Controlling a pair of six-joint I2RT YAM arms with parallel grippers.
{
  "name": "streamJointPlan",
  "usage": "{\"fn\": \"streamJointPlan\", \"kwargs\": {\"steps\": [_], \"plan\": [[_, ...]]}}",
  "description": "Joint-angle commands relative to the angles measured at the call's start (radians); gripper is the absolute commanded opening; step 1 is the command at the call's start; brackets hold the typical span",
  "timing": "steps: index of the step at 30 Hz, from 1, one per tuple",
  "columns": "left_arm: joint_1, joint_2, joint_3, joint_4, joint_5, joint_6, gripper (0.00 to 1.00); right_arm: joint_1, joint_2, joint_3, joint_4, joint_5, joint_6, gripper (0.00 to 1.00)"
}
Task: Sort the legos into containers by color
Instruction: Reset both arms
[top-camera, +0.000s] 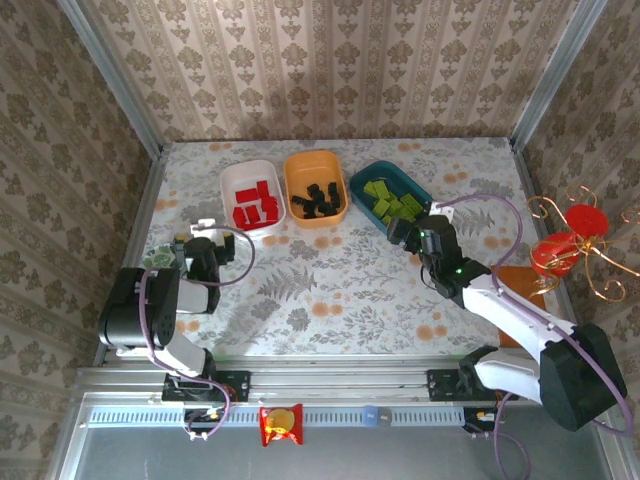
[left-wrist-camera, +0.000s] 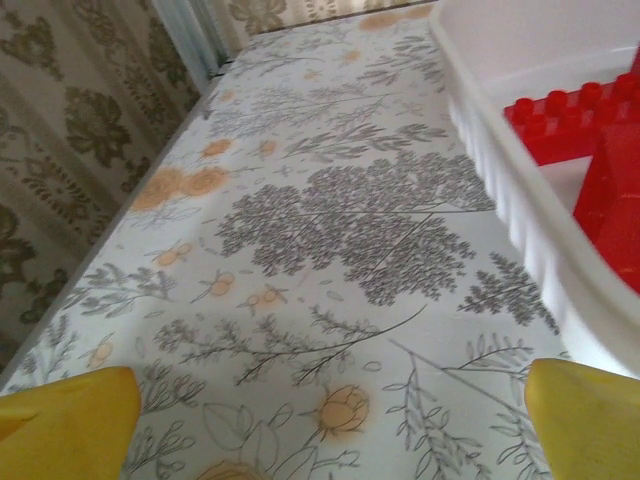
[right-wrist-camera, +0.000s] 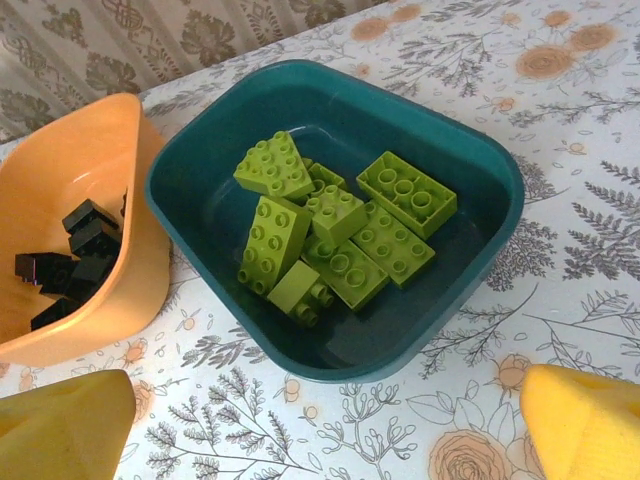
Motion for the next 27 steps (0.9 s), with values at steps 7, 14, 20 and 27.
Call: {"fn": "streamJointPlan", "kwargs": {"steps": [7,14,20,27], "plan": [[0.077,-0.006,0.067,-0.039,0.195,-0.041,1.0,-0.026,-0.015,-0.052,0.134,-0.043,-0.161,1.0],[0.03,0.0,0.057,-0.005,0.038,-0.032,1.0,-0.039,-0.002,-0.137,0.27,0.024,-0.238,1.0],[0.029,-0.001,0.056,-0.006,0.047,-0.032,1.0,-0.155,0.016,-0.287,0.566,-0.066,-0.177,1.0],[0.029,-0.001,0.058,-0.006,0.046,-0.032,1.0,-0.219,-0.151,-0.209,0.303,-0.18,-0.316,1.0]]}}
